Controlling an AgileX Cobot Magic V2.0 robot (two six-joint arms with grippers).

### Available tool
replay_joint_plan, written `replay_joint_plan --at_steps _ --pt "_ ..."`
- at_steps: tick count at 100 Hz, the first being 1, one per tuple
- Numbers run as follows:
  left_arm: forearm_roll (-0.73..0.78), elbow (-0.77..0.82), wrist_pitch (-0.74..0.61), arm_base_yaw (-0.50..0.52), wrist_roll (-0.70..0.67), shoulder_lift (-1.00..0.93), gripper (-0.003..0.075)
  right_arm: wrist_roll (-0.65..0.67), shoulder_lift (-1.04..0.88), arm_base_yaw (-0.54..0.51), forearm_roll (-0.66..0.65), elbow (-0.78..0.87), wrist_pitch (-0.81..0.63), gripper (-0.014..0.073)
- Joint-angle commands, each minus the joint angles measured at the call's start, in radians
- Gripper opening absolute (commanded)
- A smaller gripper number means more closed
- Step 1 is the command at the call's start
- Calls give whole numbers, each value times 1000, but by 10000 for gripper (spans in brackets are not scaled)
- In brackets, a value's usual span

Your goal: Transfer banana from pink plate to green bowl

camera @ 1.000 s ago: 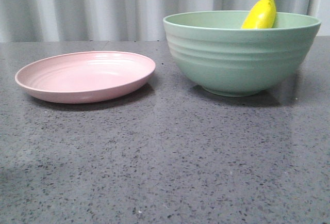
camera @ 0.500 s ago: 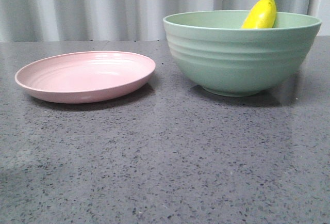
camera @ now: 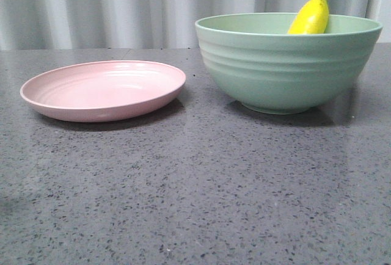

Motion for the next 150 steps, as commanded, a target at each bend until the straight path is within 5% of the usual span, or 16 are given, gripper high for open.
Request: replay_joint_plan --at_steps 1,34,73,93,150 --pt "-4 13 -144 89 -10 -7 -19 -11 8 -7 -7 -24 -78 -76" --pt "-2 175 -231 421 68 -166 -19 -11 8 -7 -7 -24 -78 -76" --pt "-5 175 49 698 129 -392 -19 -11 8 -7 -7 -24 -78 -76" --pt "-8 175 213 739 -2 -400 -19 -11 8 -7 -7 -24 -77 -76" --pt "-10 175 214 739 -11 -400 -19 -11 8 -7 -7 -24 -77 -76"
